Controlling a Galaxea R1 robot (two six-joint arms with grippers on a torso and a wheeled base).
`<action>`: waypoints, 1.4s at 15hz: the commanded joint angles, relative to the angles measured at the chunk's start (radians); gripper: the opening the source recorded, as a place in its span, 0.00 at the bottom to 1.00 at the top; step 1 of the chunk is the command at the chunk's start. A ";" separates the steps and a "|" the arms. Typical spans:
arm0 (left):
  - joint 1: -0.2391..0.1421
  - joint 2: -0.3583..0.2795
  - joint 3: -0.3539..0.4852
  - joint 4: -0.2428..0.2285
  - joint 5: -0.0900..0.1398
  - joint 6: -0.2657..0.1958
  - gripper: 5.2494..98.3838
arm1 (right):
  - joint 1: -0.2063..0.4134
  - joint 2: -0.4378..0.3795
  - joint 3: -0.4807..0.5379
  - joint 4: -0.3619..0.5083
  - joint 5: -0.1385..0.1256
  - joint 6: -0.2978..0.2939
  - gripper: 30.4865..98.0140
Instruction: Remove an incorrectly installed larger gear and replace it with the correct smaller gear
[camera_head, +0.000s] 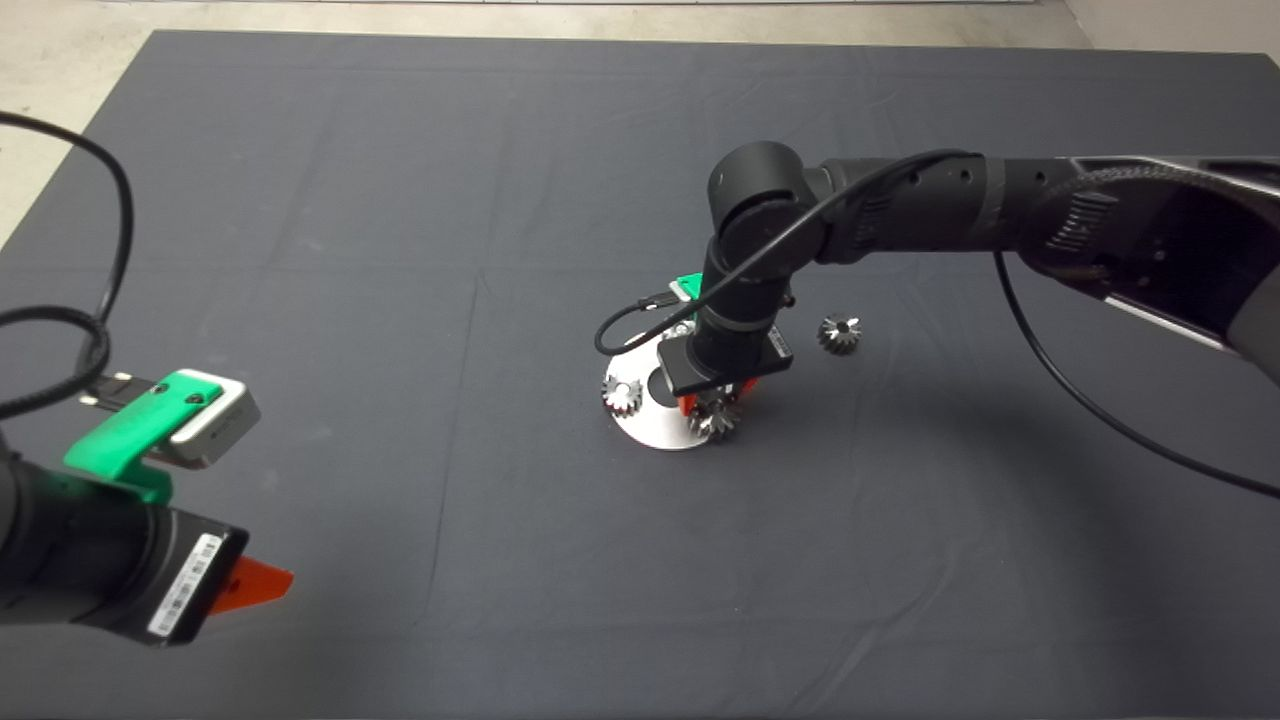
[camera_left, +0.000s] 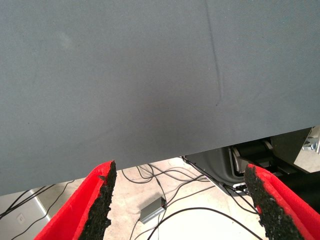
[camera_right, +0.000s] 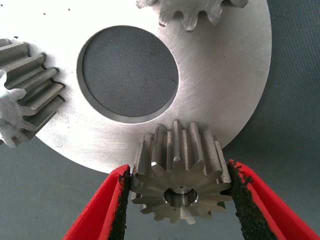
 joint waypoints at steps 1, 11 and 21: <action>-0.007 -0.005 -0.015 0.008 0.074 0.001 0.63 | 0.024 0.006 0.015 -0.012 -0.049 0.004 0.27; -0.006 -0.002 -0.033 0.016 0.073 0.001 0.63 | 0.024 0.011 0.013 -0.013 -0.051 0.004 0.24; 0.000 0.003 -0.044 0.020 0.073 0.002 0.63 | 0.102 0.010 0.024 0.000 -0.054 0.005 0.17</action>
